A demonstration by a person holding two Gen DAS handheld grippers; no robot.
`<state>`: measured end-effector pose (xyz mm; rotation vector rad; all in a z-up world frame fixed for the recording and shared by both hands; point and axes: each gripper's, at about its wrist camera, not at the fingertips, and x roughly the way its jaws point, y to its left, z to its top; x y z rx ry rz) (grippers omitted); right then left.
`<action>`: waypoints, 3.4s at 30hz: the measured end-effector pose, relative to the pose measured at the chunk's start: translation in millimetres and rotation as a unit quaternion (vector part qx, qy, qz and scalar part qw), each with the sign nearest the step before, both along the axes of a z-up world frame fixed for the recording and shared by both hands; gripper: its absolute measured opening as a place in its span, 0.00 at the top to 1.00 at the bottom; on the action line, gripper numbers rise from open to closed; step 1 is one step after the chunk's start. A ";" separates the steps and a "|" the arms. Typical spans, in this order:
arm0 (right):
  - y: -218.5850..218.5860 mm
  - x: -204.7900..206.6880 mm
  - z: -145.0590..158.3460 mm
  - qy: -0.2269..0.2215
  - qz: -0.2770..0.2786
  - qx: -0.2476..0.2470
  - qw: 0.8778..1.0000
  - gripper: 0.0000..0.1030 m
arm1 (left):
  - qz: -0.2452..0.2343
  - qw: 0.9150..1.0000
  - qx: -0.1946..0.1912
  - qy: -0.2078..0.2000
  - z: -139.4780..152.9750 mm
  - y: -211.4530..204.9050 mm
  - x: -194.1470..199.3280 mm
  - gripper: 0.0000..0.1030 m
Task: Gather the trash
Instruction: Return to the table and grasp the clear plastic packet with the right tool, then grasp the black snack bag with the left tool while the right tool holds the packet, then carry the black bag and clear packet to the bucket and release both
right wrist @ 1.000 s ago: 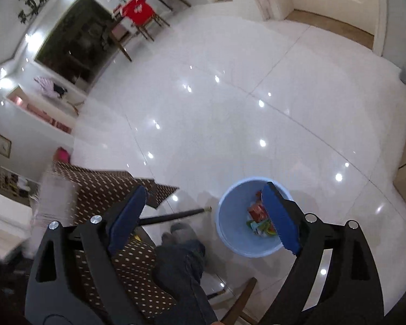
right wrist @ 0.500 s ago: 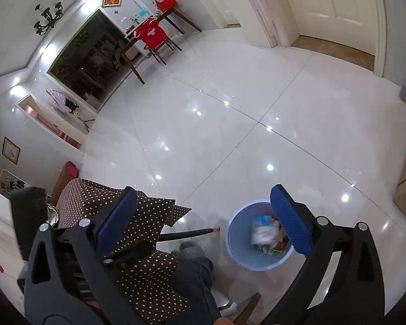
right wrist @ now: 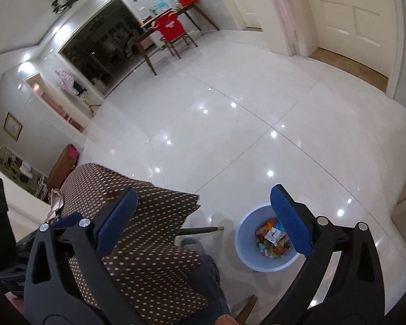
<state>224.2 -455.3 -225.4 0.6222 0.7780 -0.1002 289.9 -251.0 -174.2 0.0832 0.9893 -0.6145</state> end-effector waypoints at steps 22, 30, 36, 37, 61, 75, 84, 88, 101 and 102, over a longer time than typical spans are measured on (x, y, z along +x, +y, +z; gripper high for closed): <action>195.8 72.6 29.0 -0.017 0.216 -0.044 0.975 0.06 | 0.137 0.988 -0.022 -0.073 31.9 184.6 -31.9 0.12; 285.1 90.6 21.5 -0.015 0.301 -0.064 0.951 0.06 | 0.229 0.970 -0.004 -0.074 17.8 271.7 -37.3 0.12; 362.7 99.9 14.8 -0.016 0.376 -0.110 0.920 0.06 | 0.297 0.953 0.006 -0.056 -3.0 338.4 -39.1 0.12; 369.9 100.5 13.7 -0.016 0.383 -0.115 0.916 0.06 | 0.304 0.951 0.009 -0.055 -5.0 345.0 -40.7 0.12; 382.9 104.0 -13.4 0.006 0.425 -0.166 0.890 0.84 | 0.261 0.960 0.081 -0.054 -33.5 332.8 30.2 0.12; 312.4 100.9 -2.7 0.004 0.362 -0.120 0.925 0.84 | 0.203 0.975 0.082 -0.028 -51.1 304.9 50.7 0.58; 294.0 92.0 2.0 -0.002 0.346 -0.102 0.933 0.84 | 0.211 0.977 0.028 -0.004 -50.1 303.8 23.9 0.68; 277.2 86.7 5.4 -0.005 0.333 -0.098 0.938 0.84 | 0.204 0.979 0.009 -0.005 -45.8 292.9 10.0 0.68; 194.6 68.7 19.4 -0.019 0.255 -0.087 0.963 0.84 | 0.148 0.988 -0.027 -0.032 -11.6 236.8 -6.1 0.68; 184.8 66.6 20.1 -0.019 0.246 -0.086 0.965 0.84 | 0.142 0.989 -0.029 -0.033 -10.1 230.1 -6.1 0.68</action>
